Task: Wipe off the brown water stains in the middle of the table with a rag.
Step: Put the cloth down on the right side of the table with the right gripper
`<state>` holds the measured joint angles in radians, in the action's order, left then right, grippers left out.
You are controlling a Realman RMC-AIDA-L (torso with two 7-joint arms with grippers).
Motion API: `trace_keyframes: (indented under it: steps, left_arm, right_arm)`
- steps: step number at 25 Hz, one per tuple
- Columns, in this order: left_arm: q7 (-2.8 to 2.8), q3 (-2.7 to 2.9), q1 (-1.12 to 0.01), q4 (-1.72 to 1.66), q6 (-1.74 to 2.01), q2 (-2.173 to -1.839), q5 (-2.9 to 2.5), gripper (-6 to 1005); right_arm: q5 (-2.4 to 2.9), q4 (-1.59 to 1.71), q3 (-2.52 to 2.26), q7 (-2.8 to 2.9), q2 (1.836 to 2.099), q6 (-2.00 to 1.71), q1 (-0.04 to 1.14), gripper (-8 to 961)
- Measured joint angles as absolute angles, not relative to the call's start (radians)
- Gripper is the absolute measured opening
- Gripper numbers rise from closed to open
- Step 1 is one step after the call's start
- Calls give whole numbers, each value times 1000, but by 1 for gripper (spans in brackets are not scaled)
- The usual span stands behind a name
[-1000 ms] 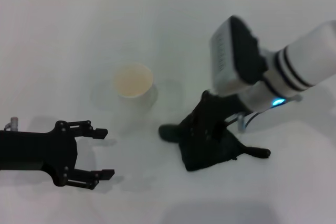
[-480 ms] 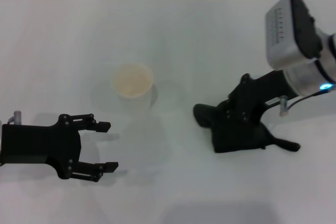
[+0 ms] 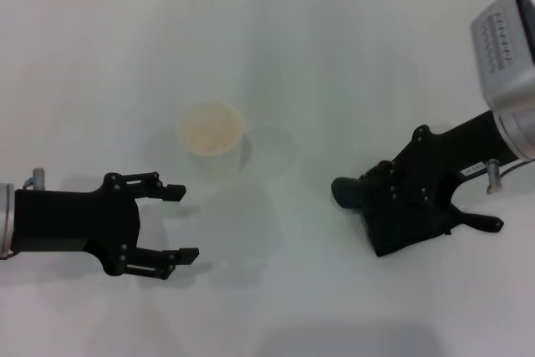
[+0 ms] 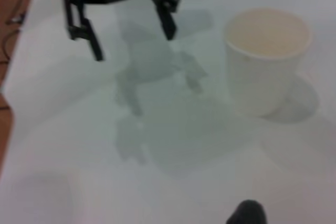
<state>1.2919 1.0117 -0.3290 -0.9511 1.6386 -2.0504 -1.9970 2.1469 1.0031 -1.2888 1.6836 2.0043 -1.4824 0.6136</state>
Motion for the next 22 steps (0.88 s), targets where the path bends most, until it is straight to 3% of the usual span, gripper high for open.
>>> trace_keyframes:
  steps: [7, 17, 22]
  left_arm:
    - [1278, 995, -326, -951, 1638, -2053, -1996, 874]
    - [1273, 996, -331, -928, 1639, -2050, -1994, 875]
    - [1261, 961, -322, -926, 1651, -2049, -1994, 875]
  right_arm:
    - [2135, 991, -1128, 1649, 2006, -1550, 611, 65]
    - [2106, 962, -1016, 1538, 2003, -1597, 585, 460]
    - [2045, 923, -942, 1470, 1994, -1657, 584, 478]
